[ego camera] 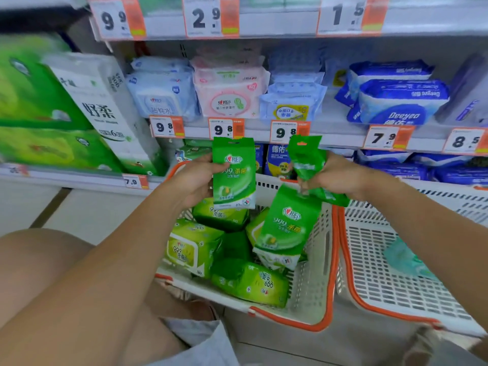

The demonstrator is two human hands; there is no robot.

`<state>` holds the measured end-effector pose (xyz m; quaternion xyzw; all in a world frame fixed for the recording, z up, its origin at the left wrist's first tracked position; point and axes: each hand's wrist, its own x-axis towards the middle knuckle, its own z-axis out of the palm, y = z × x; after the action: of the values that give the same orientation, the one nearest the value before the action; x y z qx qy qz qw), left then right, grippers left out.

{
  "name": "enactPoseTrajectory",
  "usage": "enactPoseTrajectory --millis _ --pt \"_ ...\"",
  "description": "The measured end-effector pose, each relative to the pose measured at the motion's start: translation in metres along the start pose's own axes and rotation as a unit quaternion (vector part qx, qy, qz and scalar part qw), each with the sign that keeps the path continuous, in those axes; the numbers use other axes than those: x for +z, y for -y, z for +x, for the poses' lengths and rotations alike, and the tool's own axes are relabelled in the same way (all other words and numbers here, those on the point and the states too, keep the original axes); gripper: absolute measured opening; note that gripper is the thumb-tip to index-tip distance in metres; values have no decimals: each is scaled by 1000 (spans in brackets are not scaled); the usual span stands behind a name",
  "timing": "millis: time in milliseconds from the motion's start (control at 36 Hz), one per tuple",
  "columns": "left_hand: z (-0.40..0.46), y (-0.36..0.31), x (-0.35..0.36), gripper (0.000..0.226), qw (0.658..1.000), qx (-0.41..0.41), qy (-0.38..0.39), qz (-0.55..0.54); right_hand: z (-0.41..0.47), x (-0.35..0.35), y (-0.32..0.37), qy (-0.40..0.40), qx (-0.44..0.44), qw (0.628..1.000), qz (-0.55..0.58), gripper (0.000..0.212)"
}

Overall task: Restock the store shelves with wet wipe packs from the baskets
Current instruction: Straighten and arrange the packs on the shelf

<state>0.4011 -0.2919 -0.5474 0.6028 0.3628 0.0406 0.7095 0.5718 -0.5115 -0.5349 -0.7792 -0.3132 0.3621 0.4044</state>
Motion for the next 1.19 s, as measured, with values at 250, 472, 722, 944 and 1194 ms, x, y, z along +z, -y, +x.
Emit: enactPoseTrajectory --millis 250,472,722,944,1194 --pt "10 11 -4 19 991 -28 -53 116 3 6 -5 83 160 955 236 38" --pt "1 -2 4 62 924 42 -175 336 0 22 11 53 10 997 -61 84" --pt "-16 -42 52 23 991 132 17 6 -10 16 43 -38 -123 991 -34 60" --pt "-10 -53 45 17 993 55 2 102 -8 -1 11 122 26 970 207 39" --pt "0 -166 169 37 722 524 -84 443 -15 -142 78 -323 -122 937 -62 23"
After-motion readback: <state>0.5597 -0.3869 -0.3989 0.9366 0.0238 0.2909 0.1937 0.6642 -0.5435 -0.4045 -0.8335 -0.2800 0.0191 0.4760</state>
